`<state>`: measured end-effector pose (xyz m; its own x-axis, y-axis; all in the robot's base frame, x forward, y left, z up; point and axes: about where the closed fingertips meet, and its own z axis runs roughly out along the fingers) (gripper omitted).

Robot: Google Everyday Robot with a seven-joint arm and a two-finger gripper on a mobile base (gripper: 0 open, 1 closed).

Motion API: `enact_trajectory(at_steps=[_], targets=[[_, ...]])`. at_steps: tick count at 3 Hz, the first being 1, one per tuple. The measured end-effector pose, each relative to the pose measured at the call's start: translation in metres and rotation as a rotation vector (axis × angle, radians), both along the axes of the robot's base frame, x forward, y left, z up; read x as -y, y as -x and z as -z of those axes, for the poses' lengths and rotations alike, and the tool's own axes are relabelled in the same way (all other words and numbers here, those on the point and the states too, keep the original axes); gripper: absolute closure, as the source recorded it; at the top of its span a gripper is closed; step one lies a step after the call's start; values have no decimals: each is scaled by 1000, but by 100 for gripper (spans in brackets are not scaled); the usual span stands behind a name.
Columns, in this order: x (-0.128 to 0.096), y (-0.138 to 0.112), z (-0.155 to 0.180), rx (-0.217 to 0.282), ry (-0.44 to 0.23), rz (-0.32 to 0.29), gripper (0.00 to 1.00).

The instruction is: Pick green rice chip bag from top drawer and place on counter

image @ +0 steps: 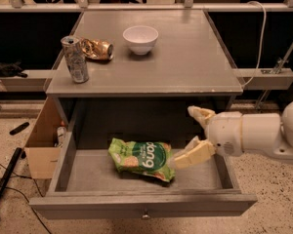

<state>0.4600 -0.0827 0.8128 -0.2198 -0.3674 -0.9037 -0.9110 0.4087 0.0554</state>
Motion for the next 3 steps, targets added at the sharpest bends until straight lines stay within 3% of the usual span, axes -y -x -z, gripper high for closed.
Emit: enact_trajectory(at_steps=[2,3], targets=[[-69,1,94,-87,38,-27,0],[-98,-20,134,-109,49,-57,0]])
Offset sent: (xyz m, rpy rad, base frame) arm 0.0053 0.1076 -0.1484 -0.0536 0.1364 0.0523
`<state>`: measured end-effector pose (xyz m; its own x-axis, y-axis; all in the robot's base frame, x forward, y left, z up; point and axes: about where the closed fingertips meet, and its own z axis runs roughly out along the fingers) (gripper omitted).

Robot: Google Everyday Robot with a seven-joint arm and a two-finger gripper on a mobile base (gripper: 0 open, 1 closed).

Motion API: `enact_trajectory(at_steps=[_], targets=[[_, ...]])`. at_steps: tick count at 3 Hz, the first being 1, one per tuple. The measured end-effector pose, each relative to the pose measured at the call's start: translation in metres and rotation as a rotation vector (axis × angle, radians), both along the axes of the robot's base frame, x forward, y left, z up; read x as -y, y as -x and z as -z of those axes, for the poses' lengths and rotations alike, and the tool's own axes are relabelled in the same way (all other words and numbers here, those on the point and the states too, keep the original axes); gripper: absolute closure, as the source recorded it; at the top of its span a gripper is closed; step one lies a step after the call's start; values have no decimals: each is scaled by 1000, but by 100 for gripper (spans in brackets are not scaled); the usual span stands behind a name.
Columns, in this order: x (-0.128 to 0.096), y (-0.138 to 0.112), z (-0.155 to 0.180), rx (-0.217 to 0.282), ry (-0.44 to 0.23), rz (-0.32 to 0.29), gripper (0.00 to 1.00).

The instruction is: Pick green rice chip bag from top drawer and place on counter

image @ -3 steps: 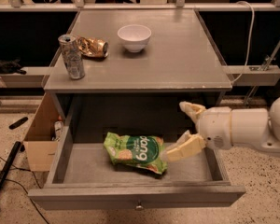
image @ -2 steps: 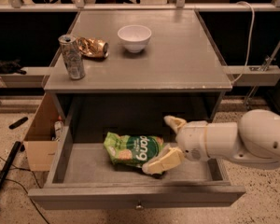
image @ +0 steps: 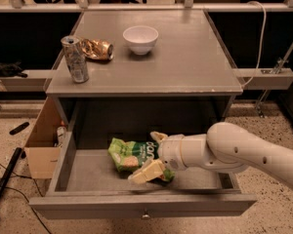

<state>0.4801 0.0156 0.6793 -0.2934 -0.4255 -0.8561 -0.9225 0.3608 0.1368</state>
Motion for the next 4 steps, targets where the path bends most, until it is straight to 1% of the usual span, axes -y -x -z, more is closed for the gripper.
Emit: enact_trajectory(at_steps=[1,2,3,4], targets=[[-13,-14,20,-16,-1,-16,0],[-23,-30,32,-10,-8,-24,0],[-17,-35,42,17,-7,-17,0],[3,-24,48,52,9,-7,0]])
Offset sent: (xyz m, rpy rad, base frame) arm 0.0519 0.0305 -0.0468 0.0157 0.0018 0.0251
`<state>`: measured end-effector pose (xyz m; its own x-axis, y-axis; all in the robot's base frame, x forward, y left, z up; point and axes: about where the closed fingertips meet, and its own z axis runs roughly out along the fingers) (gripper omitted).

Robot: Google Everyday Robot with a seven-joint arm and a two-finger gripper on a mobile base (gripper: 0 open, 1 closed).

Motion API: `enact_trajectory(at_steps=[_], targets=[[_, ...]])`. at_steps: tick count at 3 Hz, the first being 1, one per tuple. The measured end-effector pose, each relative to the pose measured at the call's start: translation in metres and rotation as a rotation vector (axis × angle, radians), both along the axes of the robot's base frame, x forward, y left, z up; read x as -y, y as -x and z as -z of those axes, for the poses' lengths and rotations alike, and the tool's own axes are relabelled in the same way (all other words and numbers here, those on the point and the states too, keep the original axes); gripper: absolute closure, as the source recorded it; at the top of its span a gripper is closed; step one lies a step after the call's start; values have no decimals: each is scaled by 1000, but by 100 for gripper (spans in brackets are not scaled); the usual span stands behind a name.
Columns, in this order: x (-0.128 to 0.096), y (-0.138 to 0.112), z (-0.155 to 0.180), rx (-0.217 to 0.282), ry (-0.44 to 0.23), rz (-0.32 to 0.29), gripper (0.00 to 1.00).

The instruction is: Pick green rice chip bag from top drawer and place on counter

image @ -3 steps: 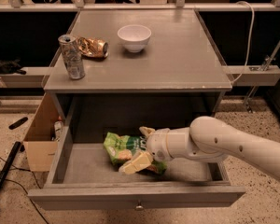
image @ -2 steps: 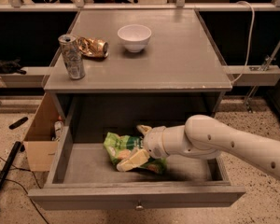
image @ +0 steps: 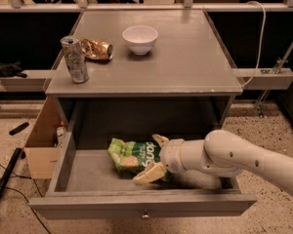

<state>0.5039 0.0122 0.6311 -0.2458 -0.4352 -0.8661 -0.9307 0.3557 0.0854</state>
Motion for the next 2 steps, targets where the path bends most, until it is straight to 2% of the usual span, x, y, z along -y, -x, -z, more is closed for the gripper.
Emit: enact_trajectory(at_steps=[1,2], targets=[[19,15,4,34,20,18,0],[22,16,4,34,21,24,18]])
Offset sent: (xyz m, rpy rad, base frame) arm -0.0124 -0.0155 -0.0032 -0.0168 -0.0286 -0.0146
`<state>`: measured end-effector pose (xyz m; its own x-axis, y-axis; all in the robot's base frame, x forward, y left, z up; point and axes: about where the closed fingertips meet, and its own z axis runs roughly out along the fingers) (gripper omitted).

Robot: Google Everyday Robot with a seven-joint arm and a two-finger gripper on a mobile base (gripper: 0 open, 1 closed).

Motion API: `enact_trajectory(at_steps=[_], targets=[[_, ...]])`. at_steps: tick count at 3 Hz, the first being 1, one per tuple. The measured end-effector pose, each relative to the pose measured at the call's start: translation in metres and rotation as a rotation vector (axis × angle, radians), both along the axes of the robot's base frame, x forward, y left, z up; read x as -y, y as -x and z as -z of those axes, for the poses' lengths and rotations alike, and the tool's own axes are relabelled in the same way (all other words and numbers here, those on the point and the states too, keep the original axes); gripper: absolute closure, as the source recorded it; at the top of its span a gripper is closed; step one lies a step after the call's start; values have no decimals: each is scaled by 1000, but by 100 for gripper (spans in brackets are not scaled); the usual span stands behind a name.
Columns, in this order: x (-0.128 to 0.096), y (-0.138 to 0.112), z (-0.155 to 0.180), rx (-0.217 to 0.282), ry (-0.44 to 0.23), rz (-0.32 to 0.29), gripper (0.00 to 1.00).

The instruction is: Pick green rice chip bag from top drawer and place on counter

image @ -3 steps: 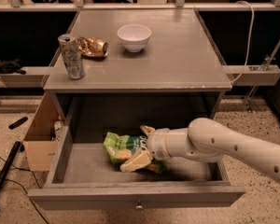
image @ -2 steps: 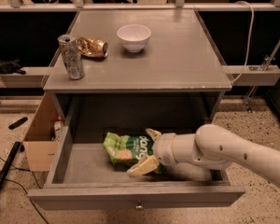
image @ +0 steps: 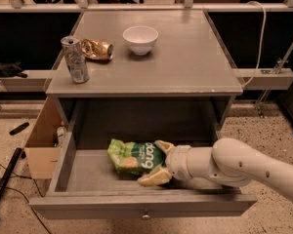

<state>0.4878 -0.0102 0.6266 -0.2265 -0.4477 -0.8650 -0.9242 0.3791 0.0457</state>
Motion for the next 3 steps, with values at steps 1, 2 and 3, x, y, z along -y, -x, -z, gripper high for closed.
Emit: enact_trajectory(at_steps=[1,2,3], targets=[[0,0,0,0,0,0,49],[0,0,0,0,0,0,72],[0,0,0,0,0,0,100]])
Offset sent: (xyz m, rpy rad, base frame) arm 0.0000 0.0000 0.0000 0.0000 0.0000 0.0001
